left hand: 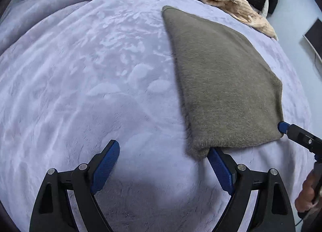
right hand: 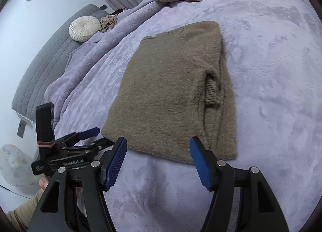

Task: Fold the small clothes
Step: 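Withdraw both open grippers and reposition them over the folded sweater, then close both grippers on an edge of the folded taupe sweater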

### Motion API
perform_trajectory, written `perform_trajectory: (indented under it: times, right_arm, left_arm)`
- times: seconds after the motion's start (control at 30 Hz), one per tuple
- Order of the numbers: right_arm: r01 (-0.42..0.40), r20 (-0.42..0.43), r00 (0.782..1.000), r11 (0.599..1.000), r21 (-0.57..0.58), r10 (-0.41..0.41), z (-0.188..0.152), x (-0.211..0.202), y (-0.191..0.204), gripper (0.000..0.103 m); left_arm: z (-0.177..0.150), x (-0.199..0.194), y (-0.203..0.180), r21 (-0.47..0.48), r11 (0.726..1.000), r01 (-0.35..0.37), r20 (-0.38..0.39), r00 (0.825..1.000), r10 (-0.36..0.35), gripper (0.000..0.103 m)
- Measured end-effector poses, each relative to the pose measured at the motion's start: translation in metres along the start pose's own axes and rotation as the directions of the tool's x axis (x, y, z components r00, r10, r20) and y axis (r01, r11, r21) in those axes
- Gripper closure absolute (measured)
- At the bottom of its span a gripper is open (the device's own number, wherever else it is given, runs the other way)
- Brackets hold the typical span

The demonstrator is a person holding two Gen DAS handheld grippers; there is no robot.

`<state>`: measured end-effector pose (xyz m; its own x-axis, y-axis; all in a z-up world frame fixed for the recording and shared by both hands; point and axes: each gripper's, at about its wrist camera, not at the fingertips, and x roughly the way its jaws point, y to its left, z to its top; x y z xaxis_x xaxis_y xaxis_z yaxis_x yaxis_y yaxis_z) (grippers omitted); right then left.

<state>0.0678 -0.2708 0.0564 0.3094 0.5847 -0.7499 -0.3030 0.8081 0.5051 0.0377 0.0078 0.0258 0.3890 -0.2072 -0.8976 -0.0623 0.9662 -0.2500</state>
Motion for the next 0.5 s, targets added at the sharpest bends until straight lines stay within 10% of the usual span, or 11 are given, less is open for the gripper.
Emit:
perform_trajectory:
  times: [0.23,0.5]
  right_arm:
    - [0.045,0.032,0.998,0.999,0.007,-0.045,-0.005,-0.031,-0.016,0.033]
    - [0.179,0.138,0.972,0.981,0.080,-0.189,0.033,-0.081,-0.051,0.019]
  left_arm:
    - [-0.008,-0.041,0.009,0.054,0.998,0.033,0.011,0.999,-0.033,0.014]
    - [0.081,-0.033,0.020,-0.099,0.973,0.207,-0.031,0.977,-0.211,0.014]
